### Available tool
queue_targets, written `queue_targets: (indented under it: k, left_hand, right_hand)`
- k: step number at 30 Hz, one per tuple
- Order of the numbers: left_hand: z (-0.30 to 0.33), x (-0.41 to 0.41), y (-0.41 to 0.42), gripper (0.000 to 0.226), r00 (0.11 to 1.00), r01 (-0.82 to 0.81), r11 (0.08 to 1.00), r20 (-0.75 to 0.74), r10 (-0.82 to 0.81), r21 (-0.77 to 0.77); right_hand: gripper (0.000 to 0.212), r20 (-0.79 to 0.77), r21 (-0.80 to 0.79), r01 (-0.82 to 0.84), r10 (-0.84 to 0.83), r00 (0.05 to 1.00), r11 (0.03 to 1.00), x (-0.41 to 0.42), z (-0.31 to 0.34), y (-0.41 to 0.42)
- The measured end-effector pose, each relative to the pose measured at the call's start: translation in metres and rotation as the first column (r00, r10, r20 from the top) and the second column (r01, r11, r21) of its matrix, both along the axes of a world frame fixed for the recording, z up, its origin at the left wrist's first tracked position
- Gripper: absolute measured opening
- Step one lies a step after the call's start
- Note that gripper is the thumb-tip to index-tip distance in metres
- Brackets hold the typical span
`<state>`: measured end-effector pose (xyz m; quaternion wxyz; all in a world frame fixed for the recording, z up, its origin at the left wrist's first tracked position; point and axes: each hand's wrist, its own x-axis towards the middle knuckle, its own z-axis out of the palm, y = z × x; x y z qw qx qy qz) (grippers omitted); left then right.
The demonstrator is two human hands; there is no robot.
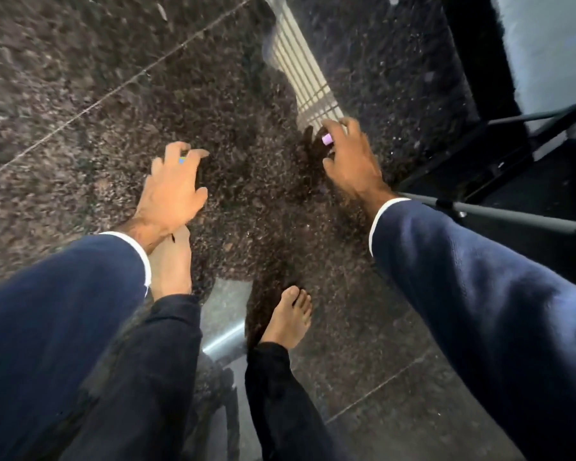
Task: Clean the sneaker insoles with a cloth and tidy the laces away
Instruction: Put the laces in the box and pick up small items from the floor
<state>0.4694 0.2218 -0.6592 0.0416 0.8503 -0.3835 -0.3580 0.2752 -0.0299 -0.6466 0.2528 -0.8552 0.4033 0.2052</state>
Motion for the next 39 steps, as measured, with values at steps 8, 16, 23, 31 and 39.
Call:
queue_targets:
  k: [8, 16, 23, 31, 39]
  left_hand:
    - [-0.038, 0.022, 0.001, 0.047, 0.997, 0.066, 0.997, -0.047, -0.067, -0.029]
    - [-0.038, 0.021, 0.004, 0.037, 0.976, -0.026, 0.99, -0.219, -0.005, -0.141]
    - [0.062, -0.007, 0.006, 0.013, 0.787, -0.381, 0.922, -0.548, 0.284, -0.069]
    - [0.256, -0.009, -0.001, 0.007, 0.654, -0.525, 0.846, -0.681, 0.329, -0.095]
    - [0.471, 0.002, -0.011, 0.017, 0.732, -0.267, 0.946, -0.677, 0.075, -0.184]
  right_hand:
    - [0.043, -0.035, -0.07, -0.041, 0.038, 0.999, 0.997, 0.012, -0.046, 0.004]
    - [0.017, 0.105, 0.292, 0.237, -0.277, 0.955, 0.927, 0.01, -0.045, 0.06]
    - [0.016, -0.046, 0.745, 0.579, -0.84, 0.54, 0.331, 0.018, 0.048, 0.106]
    - [0.01, -0.102, 0.881, 0.472, -0.957, 0.271, 0.039, 0.016, 0.265, 0.124]
    - [0.017, 0.071, 0.843, 0.5, -0.961, 0.267, 0.201, -0.013, 0.505, 0.153]
